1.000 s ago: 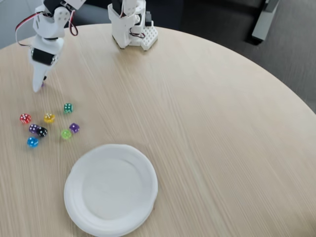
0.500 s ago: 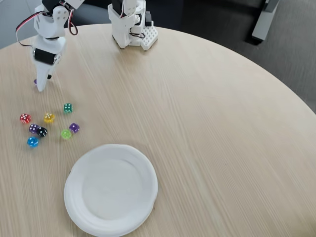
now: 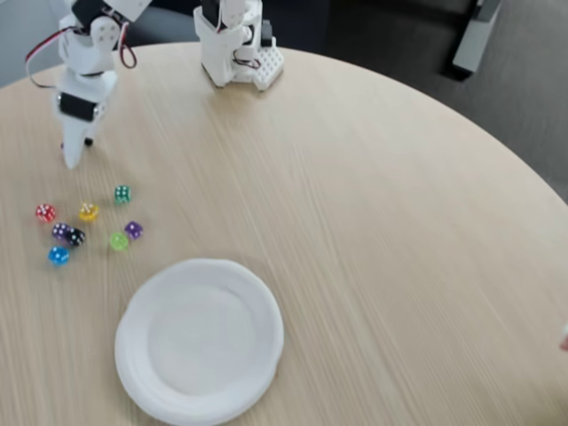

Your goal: Pick a purple dice and put it in the plate.

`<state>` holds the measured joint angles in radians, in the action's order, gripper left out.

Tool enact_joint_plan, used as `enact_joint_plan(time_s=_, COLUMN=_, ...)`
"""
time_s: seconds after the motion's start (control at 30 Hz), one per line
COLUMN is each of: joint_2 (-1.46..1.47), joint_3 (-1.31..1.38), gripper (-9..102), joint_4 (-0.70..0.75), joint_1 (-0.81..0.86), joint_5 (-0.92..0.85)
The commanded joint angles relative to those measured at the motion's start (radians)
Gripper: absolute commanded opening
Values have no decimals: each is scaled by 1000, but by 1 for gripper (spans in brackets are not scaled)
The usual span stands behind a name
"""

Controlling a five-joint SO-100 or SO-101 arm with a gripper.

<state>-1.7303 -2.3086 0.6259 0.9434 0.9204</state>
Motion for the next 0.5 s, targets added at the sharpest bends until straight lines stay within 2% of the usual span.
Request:
enact_joint_plan(time_s=0.0, joint_2=17, joint_3=69, gripper=21, joint_4=6, joint_1=-8, joint_5=8)
enact_joint_plan(time_s=0.47, joint_2=29, joint_3=123, gripper=17, joint_4=6, joint_1=-8, joint_5=5)
